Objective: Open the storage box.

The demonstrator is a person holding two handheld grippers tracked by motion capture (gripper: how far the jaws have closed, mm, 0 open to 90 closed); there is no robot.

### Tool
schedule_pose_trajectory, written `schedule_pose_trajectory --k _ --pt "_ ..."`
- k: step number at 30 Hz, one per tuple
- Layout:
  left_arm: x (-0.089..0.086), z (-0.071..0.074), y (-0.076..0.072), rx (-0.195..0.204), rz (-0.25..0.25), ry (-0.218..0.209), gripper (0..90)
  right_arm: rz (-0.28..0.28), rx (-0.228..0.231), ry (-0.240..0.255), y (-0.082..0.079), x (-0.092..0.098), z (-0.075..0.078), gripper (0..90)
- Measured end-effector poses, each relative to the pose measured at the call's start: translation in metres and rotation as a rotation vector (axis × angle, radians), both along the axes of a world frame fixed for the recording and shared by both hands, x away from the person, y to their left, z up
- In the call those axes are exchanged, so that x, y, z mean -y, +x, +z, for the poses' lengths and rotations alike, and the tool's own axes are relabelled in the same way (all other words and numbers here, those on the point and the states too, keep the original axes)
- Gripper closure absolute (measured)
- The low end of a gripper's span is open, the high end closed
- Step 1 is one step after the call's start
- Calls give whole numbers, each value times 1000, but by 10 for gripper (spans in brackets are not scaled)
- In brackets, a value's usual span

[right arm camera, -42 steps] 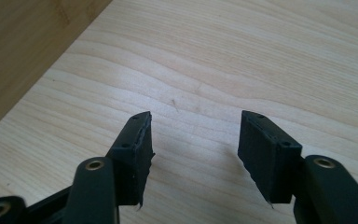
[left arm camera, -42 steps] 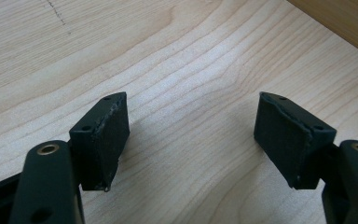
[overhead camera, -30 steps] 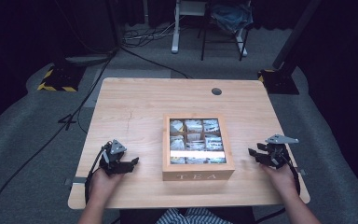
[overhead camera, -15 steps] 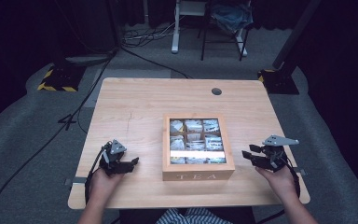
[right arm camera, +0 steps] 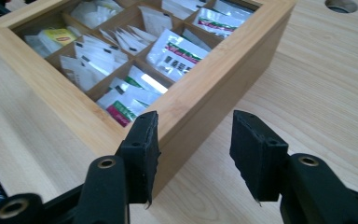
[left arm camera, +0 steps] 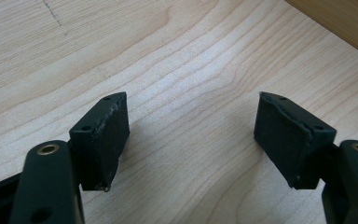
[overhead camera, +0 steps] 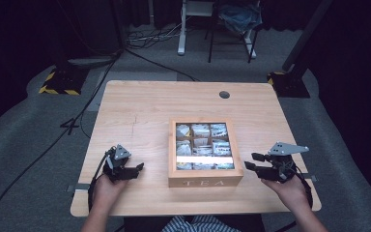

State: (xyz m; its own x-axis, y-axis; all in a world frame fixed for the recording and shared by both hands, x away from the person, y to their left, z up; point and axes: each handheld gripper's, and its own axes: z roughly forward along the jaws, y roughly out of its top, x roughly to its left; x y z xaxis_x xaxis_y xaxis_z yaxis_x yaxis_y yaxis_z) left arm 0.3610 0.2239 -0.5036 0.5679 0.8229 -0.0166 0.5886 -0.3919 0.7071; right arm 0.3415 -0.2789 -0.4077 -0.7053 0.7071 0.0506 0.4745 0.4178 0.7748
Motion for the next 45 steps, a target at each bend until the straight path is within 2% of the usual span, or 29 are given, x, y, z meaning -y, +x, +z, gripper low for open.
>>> schedule_pose_trajectory --k 7,8,11,14,15,16,17,18,21,22,25,31,32,38,42,45 --pt "0 0 0 1 0 0 272 47 -37 22 -3 -8 1 505" --pt "0 0 0 0 -1 -1 272 66 -59 20 -3 -11 0 492" --pt "0 0 0 -1 0 -1 272 76 -69 12 -3 -14 -1 468" --pt "0 0 0 0 0 -1 272 91 -113 -1 -2 -18 -4 437" --pt "0 0 0 0 0 -1 272 91 -113 -1 -2 -18 -4 437" --pt "0 0 0 1 0 1 272 96 -132 -10 -2 -20 -5 407" --pt "0 0 0 1 0 1 272 96 -132 -10 -2 -20 -5 407" --pt "0 0 0 1 0 1 272 99 -153 -37 -2 -22 -6 397" --pt "0 0 0 0 -1 -1 272 102 -151 -64 -3 -25 -8 371" --pt "0 0 0 -1 0 -2 272 105 -161 -92 -3 -28 -10 343" --pt "0 0 0 -1 -1 -1 271 120 -168 -100 -3 -30 -13 344" --pt "0 0 0 -2 0 -3 272 131 -198 -137 -2 -34 -18 408" --pt "0 0 0 -2 0 -4 272 133 -194 -155 -3 -34 -18 445" --pt "0 0 0 -2 0 -4 272 140 -188 -170 -4 -33 -16 499" --pt "0 0 0 -4 -1 -3 272 148 -158 -197 -8 -33 -12 589" --pt "0 0 0 -5 -1 -3 272 149 -151 -188 -9 -32 -9 611"
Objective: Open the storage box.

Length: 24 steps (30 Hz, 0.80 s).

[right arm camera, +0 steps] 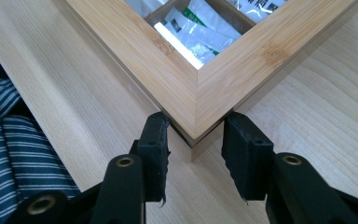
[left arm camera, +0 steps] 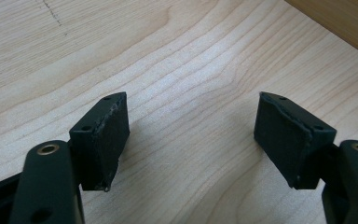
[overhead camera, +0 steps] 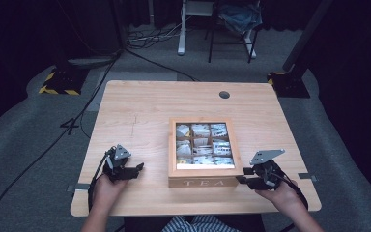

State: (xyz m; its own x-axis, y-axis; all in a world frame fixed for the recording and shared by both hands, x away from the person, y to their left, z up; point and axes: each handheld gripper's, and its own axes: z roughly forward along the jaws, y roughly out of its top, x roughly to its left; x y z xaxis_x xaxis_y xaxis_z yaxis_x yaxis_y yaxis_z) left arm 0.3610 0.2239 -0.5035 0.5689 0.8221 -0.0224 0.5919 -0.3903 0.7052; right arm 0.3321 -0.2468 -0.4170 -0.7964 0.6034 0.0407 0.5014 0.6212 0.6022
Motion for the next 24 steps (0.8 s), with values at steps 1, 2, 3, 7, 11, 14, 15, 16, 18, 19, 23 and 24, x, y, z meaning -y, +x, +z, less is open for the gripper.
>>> schedule_pose_trajectory --k 1,2,3,7,11,14,15,16,18,19,23,24 --pt "0 0 0 2 0 0 272 3 10 3 -1 1 0 613" --pt "0 0 0 0 0 0 272 3 10 3 -1 1 0 613" --pt "0 0 0 2 0 0 272 -1 22 9 -1 0 1 618" --pt "0 0 0 1 1 1 272 -11 57 35 -4 2 8 625" --pt "0 0 0 2 0 0 272 -33 119 91 -8 8 19 617" --pt "0 0 0 2 0 0 272 -41 157 101 -9 9 20 586" --pt "0 0 0 2 0 1 272 -40 176 102 -10 9 21 585" --pt "0 0 0 1 1 0 272 -40 176 102 -10 9 21 585" --pt "0 0 0 2 0 1 272 -46 202 105 -11 9 24 583" --pt "0 0 0 1 1 0 272 -52 231 111 -12 9 27 583" --pt "0 0 0 0 2 0 272 -58 254 122 -12 9 33 582" --pt "0 0 0 2 3 3 272 -59 265 128 -11 9 36 582"
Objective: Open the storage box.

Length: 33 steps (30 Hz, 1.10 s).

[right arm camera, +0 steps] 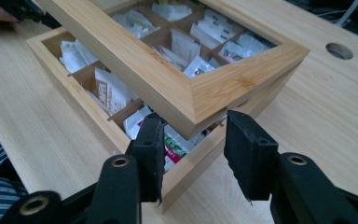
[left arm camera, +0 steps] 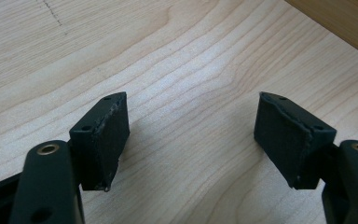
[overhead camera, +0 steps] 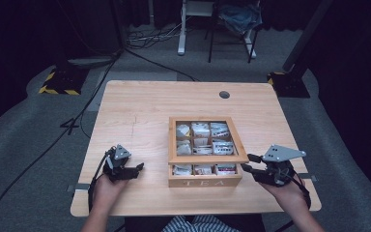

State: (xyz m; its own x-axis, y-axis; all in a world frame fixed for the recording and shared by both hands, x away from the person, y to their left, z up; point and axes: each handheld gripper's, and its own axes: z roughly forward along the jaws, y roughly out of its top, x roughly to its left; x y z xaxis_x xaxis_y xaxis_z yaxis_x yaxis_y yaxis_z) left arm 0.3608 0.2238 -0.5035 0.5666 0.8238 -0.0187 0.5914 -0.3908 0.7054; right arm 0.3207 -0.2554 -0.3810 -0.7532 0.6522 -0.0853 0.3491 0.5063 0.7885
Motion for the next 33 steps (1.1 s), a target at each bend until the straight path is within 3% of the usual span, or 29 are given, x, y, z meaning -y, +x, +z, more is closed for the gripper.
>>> schedule_pose_trajectory --k 12,21,33 --pt "0 0 -1 -5 7 -7 273 -7 30 56 11 2 20 567" --pt "0 0 -1 -3 9 -4 273 -24 89 85 22 0 38 575" --pt "0 0 -1 -3 10 -2 274 -60 122 136 37 -2 56 582"
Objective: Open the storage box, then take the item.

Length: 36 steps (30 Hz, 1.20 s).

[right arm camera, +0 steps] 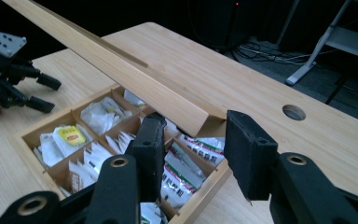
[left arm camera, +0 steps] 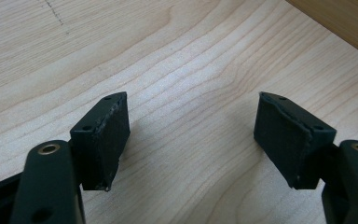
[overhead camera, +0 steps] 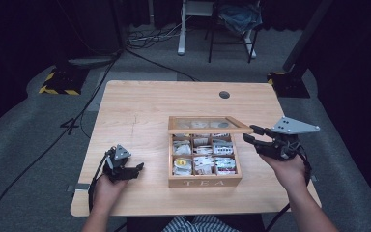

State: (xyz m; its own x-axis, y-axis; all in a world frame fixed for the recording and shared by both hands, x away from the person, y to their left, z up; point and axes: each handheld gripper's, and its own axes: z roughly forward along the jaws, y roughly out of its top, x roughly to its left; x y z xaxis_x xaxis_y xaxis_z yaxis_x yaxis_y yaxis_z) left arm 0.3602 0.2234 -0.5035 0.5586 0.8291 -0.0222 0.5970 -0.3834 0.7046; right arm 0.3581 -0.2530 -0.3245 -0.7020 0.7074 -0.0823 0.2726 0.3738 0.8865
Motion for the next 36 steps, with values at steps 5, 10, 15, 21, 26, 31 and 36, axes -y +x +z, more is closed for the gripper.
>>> schedule_pose_trajectory --k 5,10,15,21,26,31,36 --pt "0 0 0 2 1 -3 281 -21 11 22 5 -1 5 584" --pt "0 0 0 3 1 -4 281 -42 25 41 7 -3 7 587" --pt "0 0 0 2 2 -4 281 -78 52 53 10 -6 10 600" --pt "0 0 -1 2 -1 -5 297 -103 71 52 12 -9 12 605" --pt "-1 1 -1 11 7 -2 339 -108 71 49 14 -10 14 605" --pt "-2 1 -1 2 5 -3 345 -108 70 48 15 -10 14 601" --pt "-3 3 -2 -7 6 7 363 -104 70 54 15 -10 13 597"
